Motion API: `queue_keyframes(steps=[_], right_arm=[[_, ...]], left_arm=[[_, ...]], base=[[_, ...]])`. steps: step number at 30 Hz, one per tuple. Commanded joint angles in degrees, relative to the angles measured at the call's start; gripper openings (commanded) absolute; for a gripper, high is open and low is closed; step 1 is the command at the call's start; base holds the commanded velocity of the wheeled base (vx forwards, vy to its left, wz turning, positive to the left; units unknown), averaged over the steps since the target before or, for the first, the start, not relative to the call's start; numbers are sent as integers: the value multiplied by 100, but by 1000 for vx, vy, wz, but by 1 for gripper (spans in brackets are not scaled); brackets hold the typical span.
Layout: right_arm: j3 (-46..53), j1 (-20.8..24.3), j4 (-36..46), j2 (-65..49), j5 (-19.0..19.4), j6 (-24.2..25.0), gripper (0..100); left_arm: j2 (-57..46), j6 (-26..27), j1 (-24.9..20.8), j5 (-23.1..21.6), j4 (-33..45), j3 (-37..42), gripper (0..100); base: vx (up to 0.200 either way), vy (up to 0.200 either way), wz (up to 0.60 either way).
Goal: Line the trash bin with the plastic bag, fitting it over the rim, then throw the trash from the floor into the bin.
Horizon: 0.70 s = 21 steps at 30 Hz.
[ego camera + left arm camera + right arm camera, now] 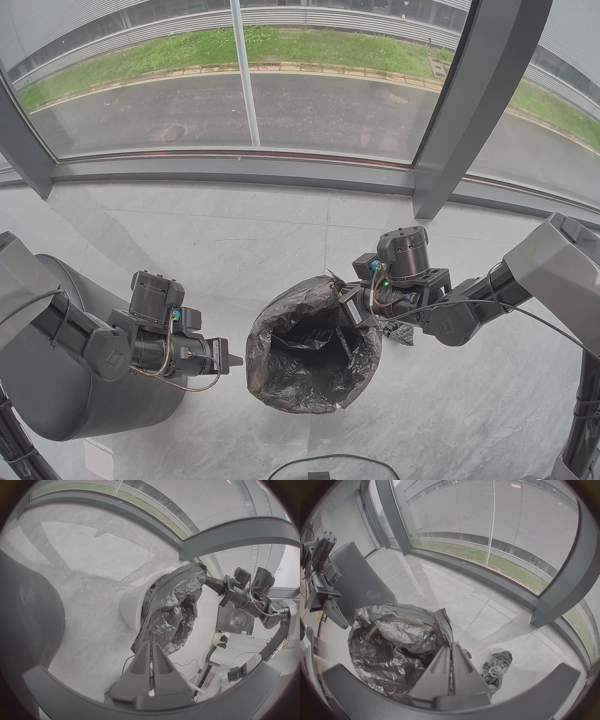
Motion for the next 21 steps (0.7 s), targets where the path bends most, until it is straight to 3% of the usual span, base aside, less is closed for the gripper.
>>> queue_keyframes(steps=[1, 21], right_arm=[[-172, -27, -570, 373, -31, -34, 0], [-568, -71, -948, 874, -57, -16, 0]], left_arm=[[174, 109, 1, 6, -10, -53, 0], [473, 101, 422, -64, -27, -387, 0]], base=[[0, 0, 0], [0, 0, 0]])
